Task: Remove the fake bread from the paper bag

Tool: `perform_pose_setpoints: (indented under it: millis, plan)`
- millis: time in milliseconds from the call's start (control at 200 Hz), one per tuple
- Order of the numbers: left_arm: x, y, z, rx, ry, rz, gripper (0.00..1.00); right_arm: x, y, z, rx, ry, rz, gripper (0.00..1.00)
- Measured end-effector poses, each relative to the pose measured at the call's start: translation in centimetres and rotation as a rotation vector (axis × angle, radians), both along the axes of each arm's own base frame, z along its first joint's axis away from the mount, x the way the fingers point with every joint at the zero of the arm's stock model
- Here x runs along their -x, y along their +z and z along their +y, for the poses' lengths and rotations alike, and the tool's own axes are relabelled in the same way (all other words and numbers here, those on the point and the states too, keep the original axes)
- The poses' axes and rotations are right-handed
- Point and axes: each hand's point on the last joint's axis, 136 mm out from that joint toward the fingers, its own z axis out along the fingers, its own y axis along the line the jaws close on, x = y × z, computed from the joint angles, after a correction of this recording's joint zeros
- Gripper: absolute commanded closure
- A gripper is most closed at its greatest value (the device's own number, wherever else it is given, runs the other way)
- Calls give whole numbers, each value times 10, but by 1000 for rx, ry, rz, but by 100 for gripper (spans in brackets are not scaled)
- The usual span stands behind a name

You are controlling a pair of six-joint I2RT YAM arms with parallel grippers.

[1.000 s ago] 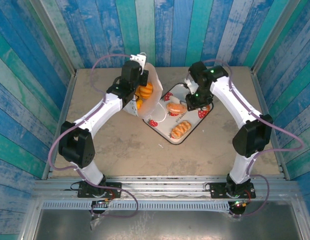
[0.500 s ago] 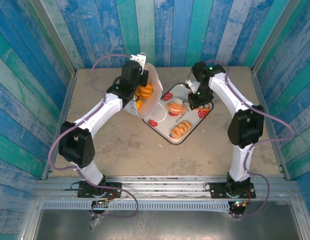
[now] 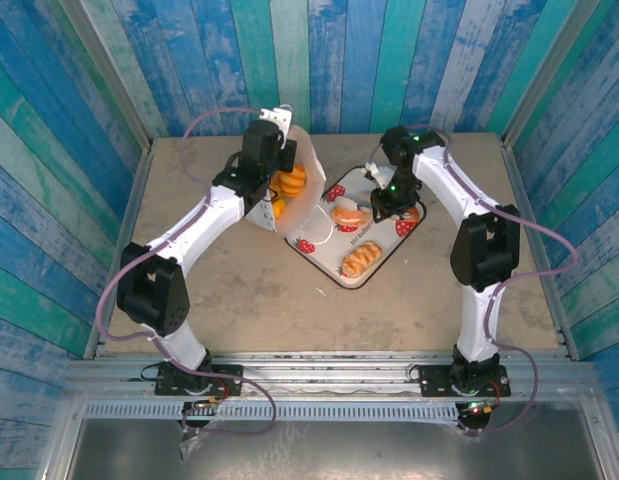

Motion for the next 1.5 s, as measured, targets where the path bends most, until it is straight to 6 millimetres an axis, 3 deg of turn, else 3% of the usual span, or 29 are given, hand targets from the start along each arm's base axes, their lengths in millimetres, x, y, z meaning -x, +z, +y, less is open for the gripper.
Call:
perform_pose_setpoints:
  millis: [586,1042,1337,1498]
  plan:
    - [0,3,-2,5,-11,-1,100,4,-1,-9,-44,-17,20,51]
    - [1,3,-2,3,-11,3,100,-19,21,-26,-24,-157,-63,52]
    - [1,3,-2,3,-11,3,100,-12,32,-28,-34,-169,-81,52]
    - [1,3,-2,3,-11,3,100,0,26,-31,-27,-161,-62,52]
